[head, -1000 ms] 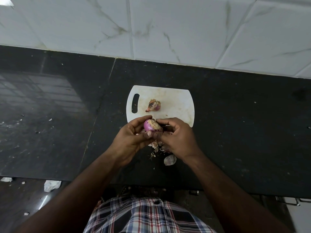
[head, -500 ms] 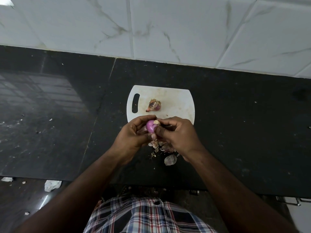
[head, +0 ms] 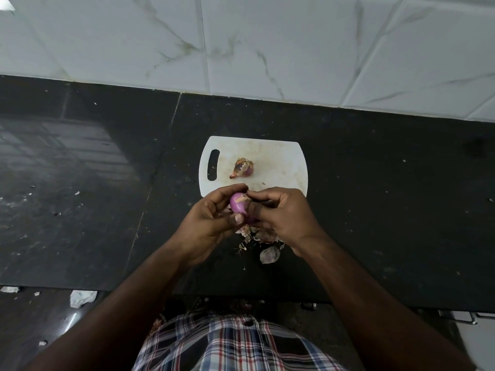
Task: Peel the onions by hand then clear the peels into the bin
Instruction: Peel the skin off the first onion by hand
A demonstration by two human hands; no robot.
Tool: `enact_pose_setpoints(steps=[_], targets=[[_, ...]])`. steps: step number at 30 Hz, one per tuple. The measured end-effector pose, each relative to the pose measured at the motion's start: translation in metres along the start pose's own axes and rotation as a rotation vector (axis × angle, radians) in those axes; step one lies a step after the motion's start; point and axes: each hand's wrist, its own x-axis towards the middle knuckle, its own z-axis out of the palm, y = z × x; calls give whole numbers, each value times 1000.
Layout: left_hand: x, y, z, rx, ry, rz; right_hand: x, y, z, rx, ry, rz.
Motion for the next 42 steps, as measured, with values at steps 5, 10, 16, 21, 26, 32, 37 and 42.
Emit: enact_pose_setpoints(steps=[5,10,16,21,26,32,37,42], targets=[[-2,-1,0,-59,-82,-53,-1,0,-1,5,104,39],[0,0,2,-74,-33,-62,-2,-3,6,-20,93,-12],[-2,3,3,2,-67,-87,4,0,6,-116,117,-41],[-1,6,-2,-72,-109,-109,5,0,7,-186,176,-7],[0,8,-7,-127,-49,-134,2,-7,-6,-207,0,-91],[0,12,-1,-62,-5,-131,2,-10,-7,-603,61,-376],[-1,15,-4,56,-120,-112,0,-19,-1,-676,41,-466],[2,20,-4,101,-37,-116,1,-27,2,-702,22,-401]])
